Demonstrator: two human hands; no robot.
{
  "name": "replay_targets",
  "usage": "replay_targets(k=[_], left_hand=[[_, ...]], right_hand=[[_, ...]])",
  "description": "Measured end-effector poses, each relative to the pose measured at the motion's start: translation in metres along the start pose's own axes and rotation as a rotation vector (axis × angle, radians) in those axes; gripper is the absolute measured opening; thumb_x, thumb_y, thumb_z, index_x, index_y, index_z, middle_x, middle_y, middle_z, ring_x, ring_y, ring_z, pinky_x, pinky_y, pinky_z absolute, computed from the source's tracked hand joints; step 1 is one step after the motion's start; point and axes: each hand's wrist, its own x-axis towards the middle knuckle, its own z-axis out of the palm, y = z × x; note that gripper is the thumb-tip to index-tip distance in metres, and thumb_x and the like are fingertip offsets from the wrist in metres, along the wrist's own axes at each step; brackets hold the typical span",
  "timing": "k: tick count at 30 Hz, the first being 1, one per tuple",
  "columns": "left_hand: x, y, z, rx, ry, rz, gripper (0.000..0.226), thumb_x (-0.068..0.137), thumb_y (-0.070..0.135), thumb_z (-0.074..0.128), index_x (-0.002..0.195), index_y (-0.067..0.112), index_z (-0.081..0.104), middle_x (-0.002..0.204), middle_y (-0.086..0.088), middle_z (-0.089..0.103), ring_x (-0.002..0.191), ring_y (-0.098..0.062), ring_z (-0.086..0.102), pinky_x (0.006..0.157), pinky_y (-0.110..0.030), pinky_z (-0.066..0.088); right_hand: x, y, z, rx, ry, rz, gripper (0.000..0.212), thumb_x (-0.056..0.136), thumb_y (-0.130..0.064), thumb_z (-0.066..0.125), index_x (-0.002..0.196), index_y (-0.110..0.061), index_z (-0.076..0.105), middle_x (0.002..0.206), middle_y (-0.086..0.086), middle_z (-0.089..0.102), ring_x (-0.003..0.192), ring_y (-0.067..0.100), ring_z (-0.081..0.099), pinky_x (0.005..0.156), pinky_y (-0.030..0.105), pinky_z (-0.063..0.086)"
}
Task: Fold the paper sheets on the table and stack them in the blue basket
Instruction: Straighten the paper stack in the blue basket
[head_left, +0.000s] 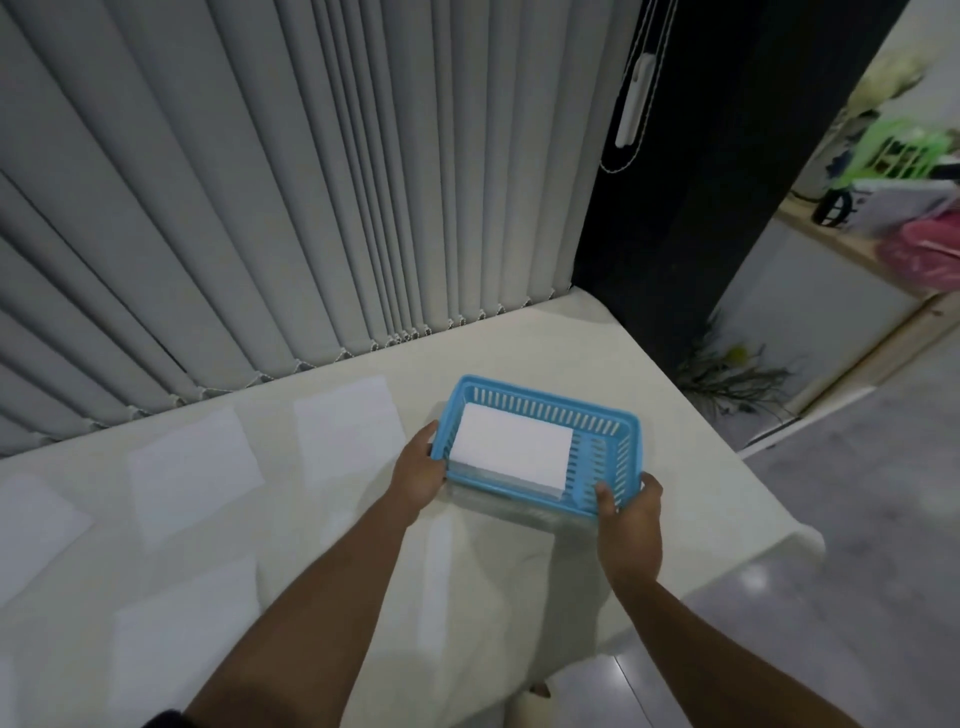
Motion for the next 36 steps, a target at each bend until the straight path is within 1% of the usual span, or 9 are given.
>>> replay_targets(k=[5, 11, 15, 20, 23, 25, 27, 32, 36], left_hand=[[0.007, -0.017, -0.005, 0.03, 0.0, -0.002, 0.06, 0.087, 0.001, 0.046, 0.143, 0.02, 0.04, 0.134, -0.011, 0.056, 0.115, -0.028, 0.058, 0.1, -0.047, 0.05], [0.005, -0.024, -0.001, 0.005, 0.044, 0.001, 0.057, 0.091, -0.001, 0.04, 0.144, 0.019, 0.039, 0.138, -0.009, 0.054, 0.119, -0.028, 0.056, 0.103, -0.046, 0.048], [-0.004, -0.026, 0.004, 0.229, 0.095, 0.086, 0.05, 0.099, 0.007, 0.035, 0.148, 0.016, 0.032, 0.151, -0.006, 0.04, 0.136, -0.026, 0.042, 0.114, -0.037, 0.036], [-0.011, -0.027, 0.002, 0.472, 0.134, 0.178, 0.048, 0.101, 0.014, 0.033, 0.149, 0.017, 0.029, 0.148, -0.009, 0.043, 0.132, -0.026, 0.045, 0.107, -0.035, 0.039], [-0.02, -0.031, -0.006, 0.568, 0.122, 0.212, 0.049, 0.101, 0.019, 0.033, 0.15, 0.019, 0.026, 0.149, -0.008, 0.041, 0.135, -0.025, 0.043, 0.109, -0.037, 0.039], [-0.028, -0.036, -0.015, 0.609, 0.155, 0.229, 0.049, 0.1, 0.021, 0.036, 0.149, 0.017, 0.029, 0.15, -0.007, 0.04, 0.138, -0.024, 0.04, 0.112, -0.038, 0.036], [-0.037, -0.042, -0.028, 0.625, 0.208, 0.207, 0.048, 0.1, 0.023, 0.039, 0.147, 0.016, 0.033, 0.15, -0.006, 0.04, 0.138, -0.024, 0.038, 0.113, -0.038, 0.034], [-0.063, -0.066, -0.065, 0.645, 0.407, 0.048, 0.046, 0.097, 0.025, 0.042, 0.142, 0.016, 0.037, 0.142, -0.007, 0.048, 0.131, -0.027, 0.047, 0.104, -0.04, 0.039], [-0.088, -0.093, -0.094, 0.523, 0.482, -0.118, 0.044, 0.095, 0.023, 0.044, 0.138, 0.018, 0.04, 0.136, -0.009, 0.052, 0.127, -0.03, 0.049, 0.101, -0.04, 0.04]], right_hand=[[-0.025, 0.007, 0.004, 0.044, 0.008, 0.071, 0.063, 0.09, -0.047, 0.056, 0.138, -0.016, 0.028, 0.118, 0.002, 0.057, 0.095, 0.025, 0.064, 0.081, 0.041, 0.054], [-0.04, 0.012, 0.01, 0.11, 0.011, 0.088, 0.06, 0.085, -0.052, 0.061, 0.132, -0.03, 0.03, 0.124, -0.001, 0.056, 0.1, 0.02, 0.066, 0.084, 0.051, 0.057], [-0.043, 0.008, 0.007, 0.098, 0.012, 0.077, 0.06, 0.084, -0.046, 0.065, 0.132, -0.024, 0.035, 0.125, 0.001, 0.053, 0.102, 0.021, 0.064, 0.084, 0.05, 0.057], [-0.046, 0.001, 0.006, -0.095, -0.002, 0.023, 0.074, 0.086, -0.045, 0.061, 0.144, -0.015, 0.026, 0.141, 0.01, 0.042, 0.125, 0.031, 0.048, 0.098, 0.054, 0.046], [-0.056, -0.008, 0.006, -0.358, 0.027, -0.053, 0.078, 0.09, -0.051, 0.052, 0.149, -0.01, 0.023, 0.153, 0.016, 0.03, 0.139, 0.034, 0.031, 0.115, 0.053, 0.024], [-0.063, -0.015, 0.007, -0.492, -0.002, -0.096, 0.078, 0.092, -0.054, 0.045, 0.151, -0.011, 0.018, 0.159, 0.013, 0.017, 0.146, 0.033, 0.016, 0.118, 0.052, 0.008], [-0.07, -0.024, 0.01, -0.552, -0.039, -0.174, 0.076, 0.093, -0.056, 0.04, 0.152, -0.013, 0.016, 0.162, 0.011, 0.009, 0.148, 0.033, 0.008, 0.118, 0.053, 0.001], [-0.085, -0.047, 0.031, -0.653, -0.101, -0.438, 0.071, 0.093, -0.049, 0.044, 0.151, -0.014, 0.023, 0.161, 0.013, 0.014, 0.147, 0.037, 0.013, 0.118, 0.054, 0.003], [-0.091, -0.072, 0.058, -0.756, -0.165, -0.712, 0.063, 0.081, -0.037, 0.065, 0.137, -0.015, 0.049, 0.151, 0.014, 0.038, 0.137, 0.039, 0.038, 0.114, 0.058, 0.015]])
